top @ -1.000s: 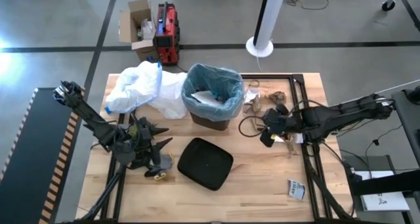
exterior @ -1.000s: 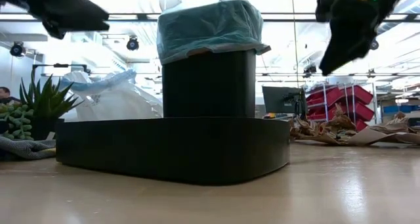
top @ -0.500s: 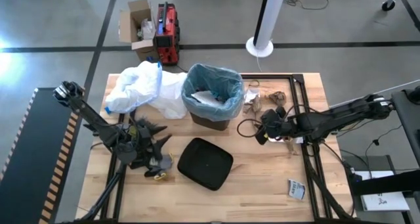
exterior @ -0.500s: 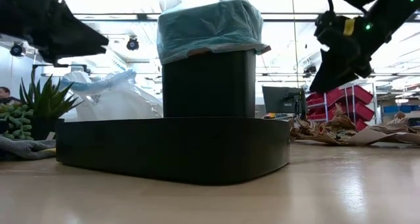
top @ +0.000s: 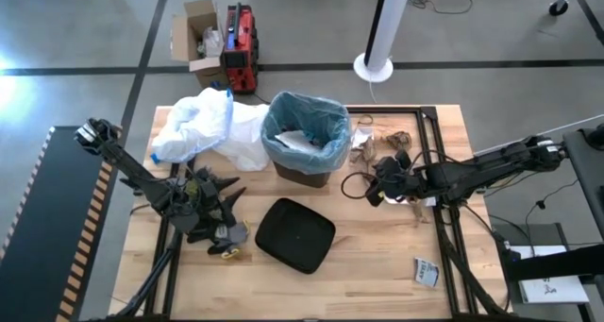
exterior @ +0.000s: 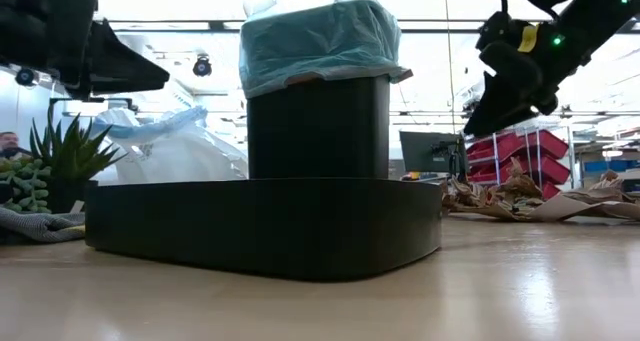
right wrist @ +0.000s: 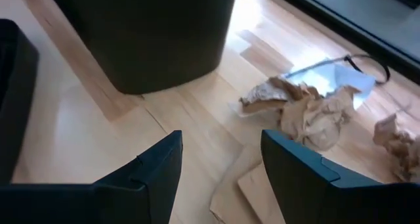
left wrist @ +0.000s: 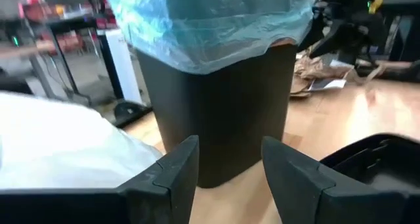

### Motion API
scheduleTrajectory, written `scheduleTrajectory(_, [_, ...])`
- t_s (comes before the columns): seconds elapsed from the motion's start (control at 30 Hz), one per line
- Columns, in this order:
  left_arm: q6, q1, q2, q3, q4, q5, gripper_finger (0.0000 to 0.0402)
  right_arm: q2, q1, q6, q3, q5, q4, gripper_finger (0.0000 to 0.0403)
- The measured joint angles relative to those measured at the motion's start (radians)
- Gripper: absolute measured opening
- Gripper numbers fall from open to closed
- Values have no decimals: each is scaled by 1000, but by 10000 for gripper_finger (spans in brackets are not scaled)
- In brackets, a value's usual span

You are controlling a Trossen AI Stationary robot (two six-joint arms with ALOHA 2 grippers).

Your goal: Place trash/remove bag and relplace

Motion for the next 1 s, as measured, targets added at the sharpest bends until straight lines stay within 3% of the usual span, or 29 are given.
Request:
scheduleTrajectory(0.3, [4, 15, -1, 3, -5, -13, 131, 0, 25, -84, 0, 70, 17, 186])
scheduleTrajectory(0.57, [1, 14, -5, 3, -6, -15, 110, 8, 60, -107, 2, 65, 14, 186])
scheduleTrajectory(0.8, [40, 14, -25, 3, -5, -161, 96, 47, 70, -56, -26, 66, 62, 186])
scheduleTrajectory(1.0, [-15, 14, -23, 3, -9, -117, 81, 88, 70, -56, -51, 65, 148, 186])
